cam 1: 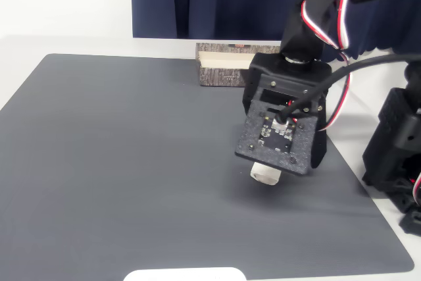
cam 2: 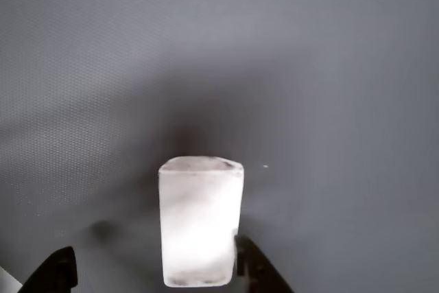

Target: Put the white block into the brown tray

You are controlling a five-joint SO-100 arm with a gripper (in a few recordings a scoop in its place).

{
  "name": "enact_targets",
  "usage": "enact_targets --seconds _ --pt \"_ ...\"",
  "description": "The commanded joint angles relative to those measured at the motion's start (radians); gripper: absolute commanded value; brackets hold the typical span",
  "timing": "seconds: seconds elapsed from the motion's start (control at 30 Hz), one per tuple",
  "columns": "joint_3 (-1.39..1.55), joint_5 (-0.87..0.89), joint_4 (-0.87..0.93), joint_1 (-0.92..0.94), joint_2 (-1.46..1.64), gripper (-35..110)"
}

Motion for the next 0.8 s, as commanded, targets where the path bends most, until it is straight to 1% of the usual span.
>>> enact_targets --seconds 0.0,0.2,0.37,0.77 --pt "-0.032 -0.133 -0.018 -0.009 -0.002 50" --pt "0.002 -0.133 -0.041 -0.005 0.009 48" --pt "0.067 -0.129 -0.140 0.002 0.054 54" --pt "0.067 -0.138 -0.160 0.009 0.051 54"
